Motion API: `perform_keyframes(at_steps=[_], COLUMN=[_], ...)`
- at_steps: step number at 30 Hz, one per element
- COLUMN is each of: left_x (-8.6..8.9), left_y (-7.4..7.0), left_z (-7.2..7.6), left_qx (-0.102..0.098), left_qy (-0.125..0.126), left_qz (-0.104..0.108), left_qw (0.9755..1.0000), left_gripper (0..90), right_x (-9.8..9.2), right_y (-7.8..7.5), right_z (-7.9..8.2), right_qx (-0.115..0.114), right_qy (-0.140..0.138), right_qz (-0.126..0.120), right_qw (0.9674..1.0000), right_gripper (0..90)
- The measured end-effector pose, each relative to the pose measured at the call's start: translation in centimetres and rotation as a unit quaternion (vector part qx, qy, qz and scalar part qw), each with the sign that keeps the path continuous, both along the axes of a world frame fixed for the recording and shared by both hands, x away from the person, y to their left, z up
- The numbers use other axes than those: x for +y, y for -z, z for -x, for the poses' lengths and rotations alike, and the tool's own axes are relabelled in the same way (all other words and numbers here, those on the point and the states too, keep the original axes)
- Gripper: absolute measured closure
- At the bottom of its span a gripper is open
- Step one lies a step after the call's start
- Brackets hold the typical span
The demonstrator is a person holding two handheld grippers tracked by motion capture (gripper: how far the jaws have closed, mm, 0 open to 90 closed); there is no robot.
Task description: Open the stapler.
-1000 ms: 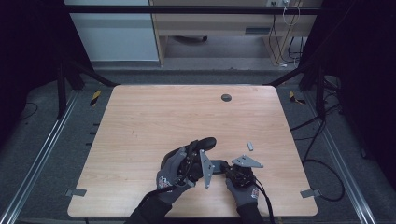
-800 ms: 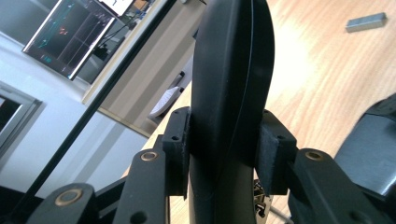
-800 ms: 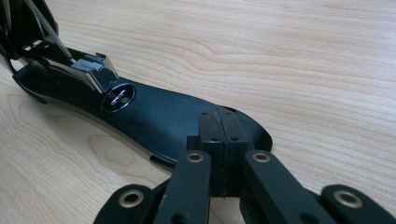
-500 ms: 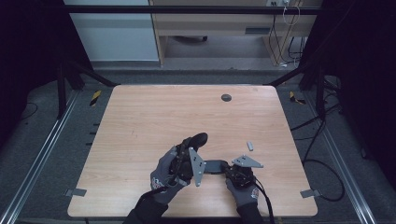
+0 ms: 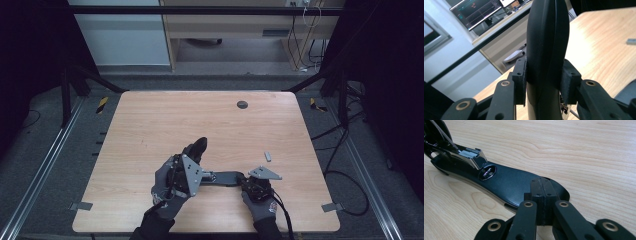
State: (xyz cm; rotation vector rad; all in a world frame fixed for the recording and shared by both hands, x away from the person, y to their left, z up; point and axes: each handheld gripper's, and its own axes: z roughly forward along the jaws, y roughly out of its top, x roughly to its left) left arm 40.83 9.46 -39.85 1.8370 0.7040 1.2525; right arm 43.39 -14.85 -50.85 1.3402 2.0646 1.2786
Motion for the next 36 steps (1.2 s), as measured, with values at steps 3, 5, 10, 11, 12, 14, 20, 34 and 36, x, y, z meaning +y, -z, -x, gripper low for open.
perform_keyframes(at_steps=[3, 5, 10, 11, 12, 14, 20, 34, 36], left_x=[0.8, 1.4, 2.4, 2.6, 2.9, 3.5, 4.6, 8.2, 9.3], left_y=[-0.2, -0.3, -0.4, -0.4, -0.5, -0.5, -0.6, 0.0, 0.3], left_z=[0.0, 0.1, 0.1, 0.1, 0.1, 0.1, 0.1, 0.2, 0.1], left_qx=[0.004, 0.004, 0.007, 0.007, 0.009, 0.01, 0.014, 0.027, 0.033], left_qy=[-0.004, -0.008, -0.017, -0.02, -0.022, -0.026, -0.033, -0.062, -0.061], left_qz=[0.023, 0.041, 0.072, 0.077, 0.087, 0.099, 0.126, 0.223, 0.25], left_qw=[0.9997, 0.9991, 0.9972, 0.9968, 0.9959, 0.9947, 0.9914, 0.9725, 0.9658], left_gripper=[62.3, 62.5, 62.6, 62.7, 62.7, 62.8, 62.5, 62.8, 62.8], right_x=[0.0, 0.0, 0.0, 0.0, 0.0, 0.0, 0.0, 0.1, 0.1], right_y=[0.0, 0.0, 0.0, 0.0, 0.0, 0.0, 0.0, 0.0, 0.0], right_z=[0.0, 0.0, 0.0, 0.0, 0.0, 0.0, 0.0, 0.0, 0.0], right_qx=[0.0, 0.0, 0.0, 0.0, 0.0, 0.0, -0.001, -0.002, -0.002], right_qy=[0.0, 0.0, 0.0, 0.0, 0.0, 0.0, 0.0, -0.001, -0.001], right_qz=[0.001, 0.0, 0.0, 0.0, 0.001, 0.0, 0.001, 0.003, 0.003], right_qw=[1.0, 1.0, 1.0, 1.0, 1.0, 1.0, 1.0, 1.0, 1.0], right_gripper=[90.0, 90.0, 90.0, 90.0, 90.0, 90.0, 90.0, 90.0, 90.0])
